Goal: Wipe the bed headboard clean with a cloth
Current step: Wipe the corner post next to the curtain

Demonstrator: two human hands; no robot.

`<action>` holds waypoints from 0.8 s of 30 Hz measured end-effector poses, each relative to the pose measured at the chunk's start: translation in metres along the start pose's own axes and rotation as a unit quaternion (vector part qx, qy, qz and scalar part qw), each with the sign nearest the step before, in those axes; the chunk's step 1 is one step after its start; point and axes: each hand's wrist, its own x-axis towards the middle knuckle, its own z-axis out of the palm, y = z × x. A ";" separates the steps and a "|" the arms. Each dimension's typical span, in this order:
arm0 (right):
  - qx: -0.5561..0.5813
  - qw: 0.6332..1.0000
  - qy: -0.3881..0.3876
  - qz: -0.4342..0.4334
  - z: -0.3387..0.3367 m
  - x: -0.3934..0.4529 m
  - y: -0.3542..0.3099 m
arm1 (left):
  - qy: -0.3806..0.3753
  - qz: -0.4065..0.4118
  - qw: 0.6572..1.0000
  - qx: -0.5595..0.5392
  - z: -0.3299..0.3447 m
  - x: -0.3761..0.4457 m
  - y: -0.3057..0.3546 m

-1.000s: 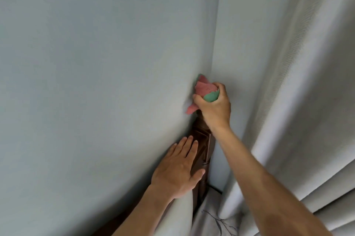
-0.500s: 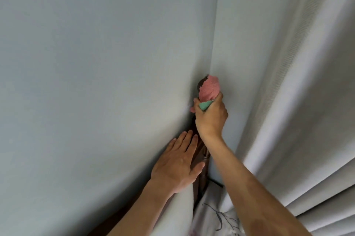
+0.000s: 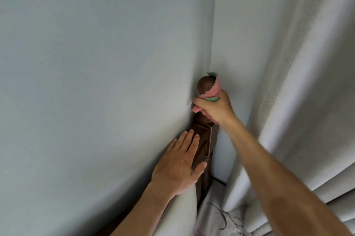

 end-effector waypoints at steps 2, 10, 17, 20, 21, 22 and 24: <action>0.050 0.993 -0.105 0.018 -0.016 0.007 -0.008 | -0.003 0.001 1.000 -0.005 -0.001 0.000 0.001; -0.264 0.955 0.126 -0.050 0.016 -0.051 0.032 | -0.016 -0.002 1.000 -0.005 -0.003 -0.001 0.002; -0.313 0.947 0.050 0.049 -0.001 -0.040 0.028 | -0.007 -0.002 1.000 0.006 0.000 0.001 -0.001; -0.415 0.908 0.047 0.027 0.019 -0.069 0.049 | 0.003 -0.001 1.000 0.003 0.001 0.001 -0.001; -0.435 0.900 0.024 0.014 0.020 -0.072 0.052 | 0.002 -0.002 1.000 0.000 0.001 0.001 -0.001; -0.427 0.904 0.005 0.007 0.016 -0.069 0.051 | 0.001 -0.002 1.000 -0.001 0.002 0.002 -0.002; -0.354 0.935 -0.013 0.016 0.002 -0.053 0.043 | -0.001 -0.001 1.000 0.001 0.002 0.003 -0.004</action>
